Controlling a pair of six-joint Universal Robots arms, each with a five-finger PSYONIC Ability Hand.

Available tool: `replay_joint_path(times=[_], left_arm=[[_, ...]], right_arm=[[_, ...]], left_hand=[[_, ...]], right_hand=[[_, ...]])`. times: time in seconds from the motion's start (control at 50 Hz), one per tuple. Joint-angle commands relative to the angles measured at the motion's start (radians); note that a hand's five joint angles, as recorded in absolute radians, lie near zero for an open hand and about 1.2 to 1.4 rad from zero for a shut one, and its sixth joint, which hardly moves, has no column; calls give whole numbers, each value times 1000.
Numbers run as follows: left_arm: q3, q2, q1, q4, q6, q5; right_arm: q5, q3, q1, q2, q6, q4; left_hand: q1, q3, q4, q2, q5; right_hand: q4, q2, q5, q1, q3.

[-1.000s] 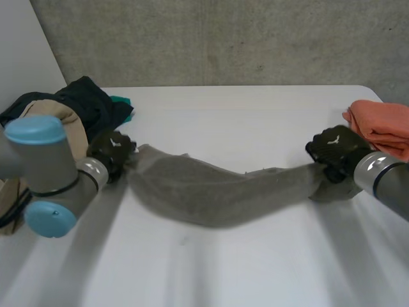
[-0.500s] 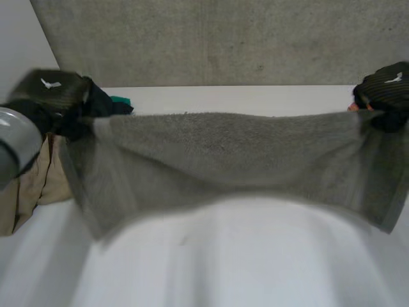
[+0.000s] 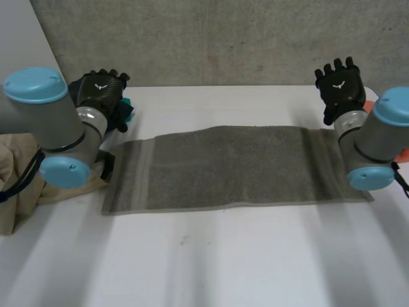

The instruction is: Fold the laundry.

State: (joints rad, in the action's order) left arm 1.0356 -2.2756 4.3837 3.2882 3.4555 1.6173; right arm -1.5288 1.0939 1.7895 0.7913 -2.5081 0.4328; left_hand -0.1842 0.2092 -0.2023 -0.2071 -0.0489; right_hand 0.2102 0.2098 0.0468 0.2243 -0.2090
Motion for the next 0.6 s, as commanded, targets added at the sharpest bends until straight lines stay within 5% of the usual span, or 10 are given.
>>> replay_joint_path(times=[0.02, 0.26, 0.38, 0.6], left_arm=[[361, 241, 19, -28, 100, -29], [762, 404, 83, -68, 185, -238], [767, 326, 148, -64, 192, -296], [778, 314, 148, 17, 179, -327]], right_arm=[[114, 133, -74, 187, -9, -245], [377, 326, -266, 313, 159, -712], [464, 411, -326, 298, 219, -607], [513, 449, -364, 238, 218, -450]], left_hand=[[10, -35, 28, 33, 49], [-147, 122, -129, -124, -107], [-223, 198, -205, -200, -184], [-229, 204, -211, -206, -190]], right_hand=[[-36, -35, -47, -50, 34], [302, 302, 291, 288, -303], [296, 297, 285, 282, -297], [314, 314, 302, 300, -315]])
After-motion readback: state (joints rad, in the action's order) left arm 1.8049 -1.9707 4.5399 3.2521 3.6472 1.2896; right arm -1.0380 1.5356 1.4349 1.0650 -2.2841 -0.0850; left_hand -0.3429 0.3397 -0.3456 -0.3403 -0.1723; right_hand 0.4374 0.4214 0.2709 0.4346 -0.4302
